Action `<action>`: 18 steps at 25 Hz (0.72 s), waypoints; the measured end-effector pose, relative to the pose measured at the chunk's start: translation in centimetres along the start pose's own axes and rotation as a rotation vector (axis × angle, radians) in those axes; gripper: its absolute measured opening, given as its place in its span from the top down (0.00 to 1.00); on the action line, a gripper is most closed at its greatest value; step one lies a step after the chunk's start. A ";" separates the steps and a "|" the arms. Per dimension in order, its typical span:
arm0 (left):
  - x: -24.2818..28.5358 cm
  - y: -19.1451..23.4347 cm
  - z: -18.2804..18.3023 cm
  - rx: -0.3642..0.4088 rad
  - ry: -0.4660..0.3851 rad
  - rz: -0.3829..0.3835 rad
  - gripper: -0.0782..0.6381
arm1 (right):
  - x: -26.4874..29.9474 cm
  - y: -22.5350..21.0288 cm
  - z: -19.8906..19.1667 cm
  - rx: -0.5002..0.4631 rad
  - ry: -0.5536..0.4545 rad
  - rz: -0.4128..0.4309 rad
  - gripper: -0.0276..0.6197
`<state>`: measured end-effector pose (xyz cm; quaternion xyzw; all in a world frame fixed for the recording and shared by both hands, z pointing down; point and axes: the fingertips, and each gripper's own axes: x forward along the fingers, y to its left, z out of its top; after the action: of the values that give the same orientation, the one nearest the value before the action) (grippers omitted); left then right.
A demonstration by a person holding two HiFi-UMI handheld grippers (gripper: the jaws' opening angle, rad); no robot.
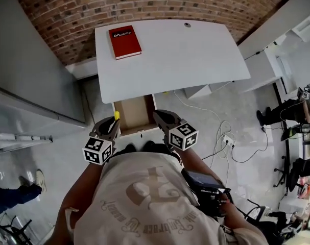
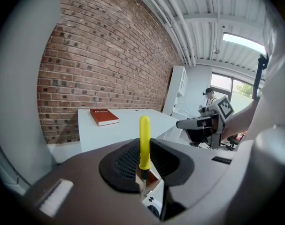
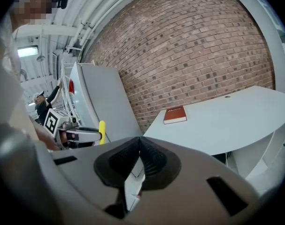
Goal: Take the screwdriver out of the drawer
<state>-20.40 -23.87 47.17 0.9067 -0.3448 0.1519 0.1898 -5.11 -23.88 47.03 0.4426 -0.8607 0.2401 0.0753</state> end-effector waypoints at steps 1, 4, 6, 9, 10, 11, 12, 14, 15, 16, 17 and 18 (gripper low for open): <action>-0.2 -0.2 0.2 -0.008 -0.007 -0.004 0.80 | -0.3 0.3 0.2 -0.002 -0.005 0.000 0.95; -0.7 -0.2 1.2 -0.016 -0.039 -0.006 0.80 | -0.3 1.0 1.0 -0.023 -0.021 0.005 0.95; -1.2 0.0 1.2 -0.021 -0.051 -0.010 0.80 | -0.2 1.7 1.0 -0.035 -0.026 0.006 0.95; -2.1 0.2 0.4 -0.023 -0.050 -0.019 0.80 | -0.3 2.9 0.5 -0.043 -0.029 0.004 0.95; -2.3 0.4 0.2 -0.025 -0.051 -0.020 0.80 | -0.4 3.1 0.4 -0.044 -0.030 0.003 0.95; -2.5 0.6 0.1 -0.029 -0.053 -0.020 0.80 | -0.4 3.4 0.3 -0.045 -0.031 0.002 0.95; -2.7 0.8 0.1 -0.036 -0.056 -0.019 0.80 | -0.4 3.6 0.2 -0.046 -0.032 0.001 0.95; -3.1 1.4 0.2 -0.049 -0.062 -0.018 0.80 | -0.3 4.1 0.1 -0.046 -0.032 -0.003 0.95; -3.3 1.6 0.3 -0.052 -0.063 -0.021 0.80 | -0.2 4.4 0.1 -0.045 -0.033 -0.006 0.95; -3.5 1.7 0.4 -0.050 -0.062 -0.026 0.80 | -0.2 4.7 0.1 -0.044 -0.034 -0.008 0.95; -3.6 1.7 0.4 -0.047 -0.060 -0.032 0.80 | -0.1 5.0 0.0 -0.043 -0.035 -0.010 0.95; -3.7 1.7 0.4 -0.044 -0.059 -0.037 0.80 | -0.1 5.2 -0.1 -0.042 -0.035 -0.010 0.95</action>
<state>-24.17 -23.14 45.69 0.9127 -0.3365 0.1140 0.2020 -9.21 -21.16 45.27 0.4494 -0.8645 0.2139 0.0710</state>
